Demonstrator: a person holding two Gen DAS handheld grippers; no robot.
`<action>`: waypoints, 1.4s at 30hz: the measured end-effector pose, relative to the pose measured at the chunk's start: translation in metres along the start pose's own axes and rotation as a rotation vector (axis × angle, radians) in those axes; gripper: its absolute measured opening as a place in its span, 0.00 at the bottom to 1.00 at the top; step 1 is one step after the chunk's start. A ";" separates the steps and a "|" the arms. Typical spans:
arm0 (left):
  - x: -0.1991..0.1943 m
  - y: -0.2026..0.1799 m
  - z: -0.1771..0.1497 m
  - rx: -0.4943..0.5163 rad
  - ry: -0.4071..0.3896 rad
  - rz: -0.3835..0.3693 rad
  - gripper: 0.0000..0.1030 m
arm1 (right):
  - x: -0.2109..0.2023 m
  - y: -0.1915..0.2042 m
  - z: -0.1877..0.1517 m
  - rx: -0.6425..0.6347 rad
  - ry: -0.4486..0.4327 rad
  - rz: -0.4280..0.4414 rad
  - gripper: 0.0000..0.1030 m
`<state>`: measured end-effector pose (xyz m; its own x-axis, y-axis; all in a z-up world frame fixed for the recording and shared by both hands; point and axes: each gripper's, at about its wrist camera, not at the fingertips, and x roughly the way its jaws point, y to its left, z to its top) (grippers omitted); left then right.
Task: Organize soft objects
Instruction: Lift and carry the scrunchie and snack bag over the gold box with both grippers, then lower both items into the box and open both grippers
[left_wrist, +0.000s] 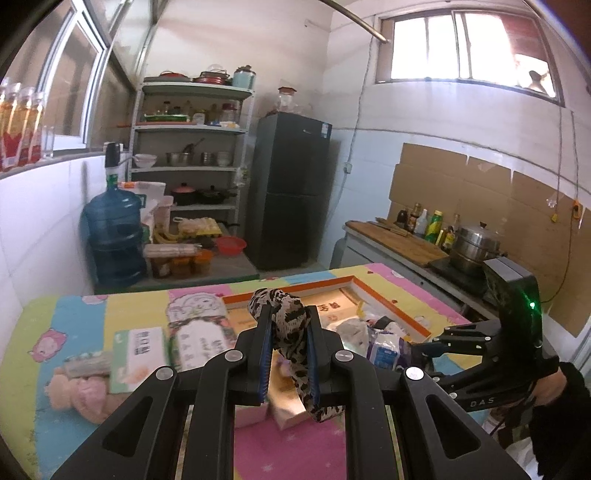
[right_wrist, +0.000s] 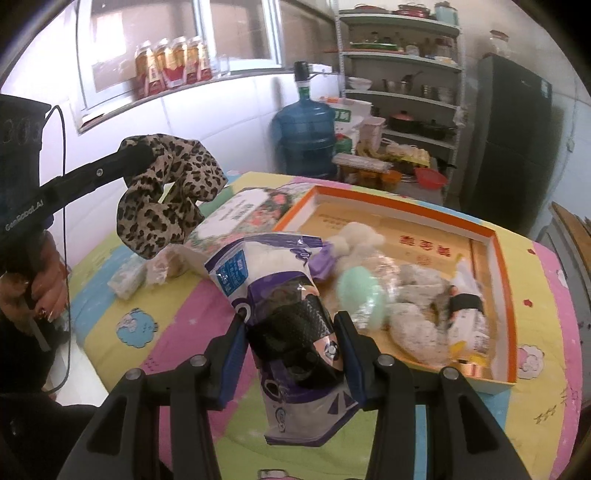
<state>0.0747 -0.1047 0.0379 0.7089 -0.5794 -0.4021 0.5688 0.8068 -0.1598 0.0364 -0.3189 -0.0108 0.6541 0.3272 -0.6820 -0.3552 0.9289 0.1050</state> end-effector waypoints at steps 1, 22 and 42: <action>0.004 -0.002 0.002 -0.001 0.003 -0.003 0.16 | -0.001 -0.004 0.000 0.005 -0.004 -0.008 0.46; 0.092 -0.041 0.032 0.003 0.031 0.010 0.16 | 0.001 -0.083 0.014 0.066 -0.072 -0.133 0.46; 0.179 -0.025 0.045 -0.078 0.091 0.110 0.16 | 0.045 -0.108 0.044 0.021 -0.037 -0.175 0.46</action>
<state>0.2065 -0.2334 0.0106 0.7225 -0.4769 -0.5006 0.4532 0.8735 -0.1780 0.1333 -0.3969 -0.0211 0.7287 0.1663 -0.6643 -0.2204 0.9754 0.0024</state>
